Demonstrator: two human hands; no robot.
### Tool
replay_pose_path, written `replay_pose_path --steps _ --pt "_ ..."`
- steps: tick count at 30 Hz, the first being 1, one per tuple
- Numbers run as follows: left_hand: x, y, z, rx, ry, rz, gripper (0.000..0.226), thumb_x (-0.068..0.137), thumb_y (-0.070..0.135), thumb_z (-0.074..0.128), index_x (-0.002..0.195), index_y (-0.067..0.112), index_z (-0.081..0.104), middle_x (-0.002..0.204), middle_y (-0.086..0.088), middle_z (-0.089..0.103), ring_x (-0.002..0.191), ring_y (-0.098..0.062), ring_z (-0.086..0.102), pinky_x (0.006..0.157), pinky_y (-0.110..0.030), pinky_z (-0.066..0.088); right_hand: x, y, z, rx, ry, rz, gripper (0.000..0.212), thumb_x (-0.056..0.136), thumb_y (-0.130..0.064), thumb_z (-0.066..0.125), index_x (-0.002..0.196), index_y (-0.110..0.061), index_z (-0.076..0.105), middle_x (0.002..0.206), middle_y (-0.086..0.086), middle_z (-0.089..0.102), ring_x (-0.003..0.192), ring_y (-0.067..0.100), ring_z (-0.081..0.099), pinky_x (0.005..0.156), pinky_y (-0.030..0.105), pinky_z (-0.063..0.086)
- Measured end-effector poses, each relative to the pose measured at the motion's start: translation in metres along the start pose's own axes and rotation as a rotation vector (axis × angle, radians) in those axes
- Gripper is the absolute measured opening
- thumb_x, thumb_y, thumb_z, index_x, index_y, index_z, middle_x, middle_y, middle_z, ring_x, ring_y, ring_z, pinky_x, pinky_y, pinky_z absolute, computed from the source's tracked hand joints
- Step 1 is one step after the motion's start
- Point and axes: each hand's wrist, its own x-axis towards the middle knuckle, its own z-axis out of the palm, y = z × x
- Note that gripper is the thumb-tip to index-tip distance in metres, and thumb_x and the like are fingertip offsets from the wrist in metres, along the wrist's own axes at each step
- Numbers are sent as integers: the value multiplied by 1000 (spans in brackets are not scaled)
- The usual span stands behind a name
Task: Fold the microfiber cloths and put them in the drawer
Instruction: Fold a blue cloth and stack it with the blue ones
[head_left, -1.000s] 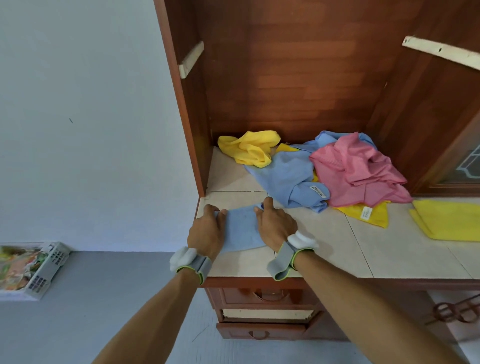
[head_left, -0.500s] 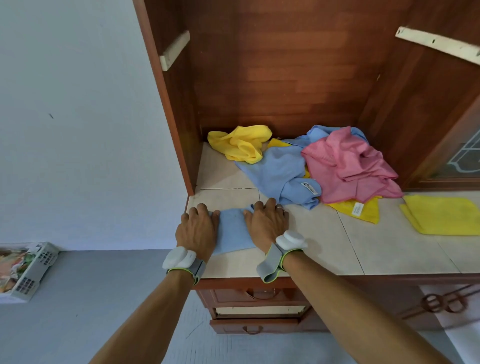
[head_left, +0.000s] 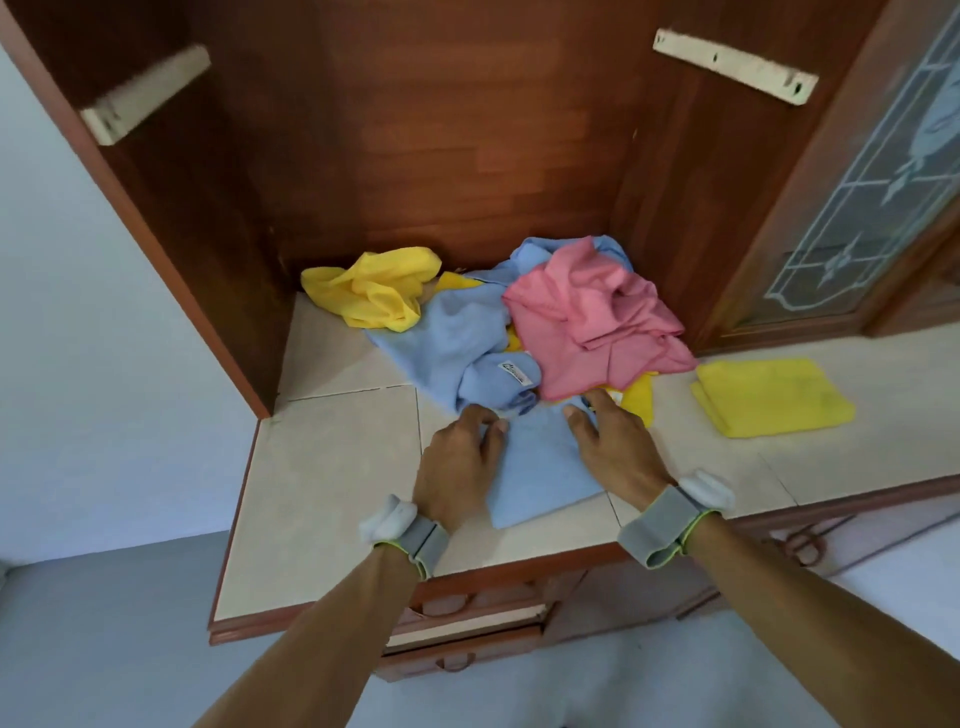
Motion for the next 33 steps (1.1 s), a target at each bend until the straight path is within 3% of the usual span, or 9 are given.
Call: replay_pose_path --steps 6,9,14,17,22,26,29,33 --pt "40 48 75 -43 -125 72 52 91 52 30 122 22 59 112 -9 68 104 -31 62 84 -40 51 29 70 -48 -98 88 69 30 98 -30 52 118 -8 58 115 20 67 106 40 61 86 42 46" --pt "56 64 107 -7 -243 155 57 91 53 23 126 23 57 117 -7 67 108 -31 60 87 -41 50 43 100 -64 -142 92 86 32 97 -31 53 120 -9 58 115 20 67 107 40 61 89 43 49" --pt "74 80 131 213 -139 233 64 89 54 21 125 16 58 108 -15 69 96 -37 65 70 -41 54 57 130 -74 -260 130 70 28 96 -29 52 114 -8 58 102 21 66 98 41 62 82 46 51" --pt "86 79 130 457 -35 217 57 91 56 34 118 15 61 100 -13 71 84 -35 69 57 -35 51 63 138 -81 -335 164 78 26 95 -26 53 114 -9 58 97 22 64 91 43 62 77 45 50" --pt "99 74 124 564 -24 209 55 93 58 39 120 16 60 101 -10 70 79 -33 69 55 -35 51 64 134 -84 -421 205 67 43 88 -19 58 130 -16 51 106 21 54 90 44 57 77 48 50" --pt "97 70 123 569 9 249 51 95 54 36 121 17 61 103 -9 69 80 -33 68 56 -35 53 57 120 -81 -473 231 -87 47 90 -40 42 135 -25 51 132 15 50 114 40 53 92 47 46" --pt "94 65 117 543 11 269 46 96 46 36 121 18 62 107 -9 69 90 -32 66 63 -36 53 53 121 -66 -507 145 -85 68 88 -64 36 142 -24 46 140 22 47 123 44 47 102 53 39" --pt "85 59 102 545 55 251 33 93 38 42 109 19 64 98 -4 68 76 -30 67 50 -32 47 56 131 -53 -512 82 -30 80 85 -72 26 143 -20 45 140 27 48 125 51 46 103 58 39"
